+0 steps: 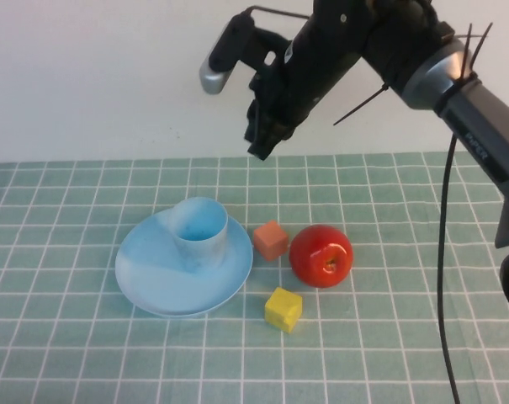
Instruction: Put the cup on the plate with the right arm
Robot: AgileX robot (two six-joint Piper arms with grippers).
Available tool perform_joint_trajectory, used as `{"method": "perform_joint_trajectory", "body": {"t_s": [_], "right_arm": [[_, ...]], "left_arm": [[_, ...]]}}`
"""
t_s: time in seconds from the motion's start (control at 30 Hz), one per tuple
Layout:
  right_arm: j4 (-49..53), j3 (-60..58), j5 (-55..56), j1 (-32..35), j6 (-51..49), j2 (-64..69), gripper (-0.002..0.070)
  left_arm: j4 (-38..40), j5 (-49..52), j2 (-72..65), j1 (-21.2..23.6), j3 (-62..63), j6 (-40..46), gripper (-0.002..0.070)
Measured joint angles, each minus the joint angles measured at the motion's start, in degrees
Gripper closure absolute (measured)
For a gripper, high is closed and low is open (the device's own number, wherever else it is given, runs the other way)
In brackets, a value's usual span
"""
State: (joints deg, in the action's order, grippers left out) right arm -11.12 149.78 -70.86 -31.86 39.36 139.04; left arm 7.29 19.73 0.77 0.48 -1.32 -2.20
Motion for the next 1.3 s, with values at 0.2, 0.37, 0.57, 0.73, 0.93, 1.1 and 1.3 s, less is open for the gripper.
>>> {"method": "perform_joint_trajectory", "body": {"t_s": [0.2,0.37,0.57,0.73,0.93,1.1,1.3], "right_arm": [[15.0,-3.7,0.0,0.0,-9.3,-4.5,0.0672],[23.6,-14.9,0.0,0.0,-12.1,-9.3,0.0676],[30.9,-27.8,0.0,0.0,-16.7,-14.6,0.0678],[31.4,-37.8,0.3,0.2,-19.6,-22.8,0.0678],[31.4,-54.0,8.0,1.4,-23.3,-36.6,0.0678],[32.0,-67.9,15.7,3.3,-27.1,-49.0,0.0678],[32.8,-85.3,28.4,7.0,-32.1,-66.2,0.0678]], "left_arm": [[0.0,0.0,0.0,0.0,0.0,0.0,0.0678],[0.0,0.0,0.0,0.0,0.0,0.0,0.0678],[0.0,0.0,0.0,0.0,0.0,0.0,0.0678],[0.0,0.0,0.0,0.0,0.0,0.0,0.0678],[0.0,0.0,0.0,0.0,0.0,0.0,0.0678],[0.0,0.0,0.0,0.0,0.0,0.1,0.0678],[0.0,0.0,0.0,0.0,0.0,0.1,0.0678]]}}
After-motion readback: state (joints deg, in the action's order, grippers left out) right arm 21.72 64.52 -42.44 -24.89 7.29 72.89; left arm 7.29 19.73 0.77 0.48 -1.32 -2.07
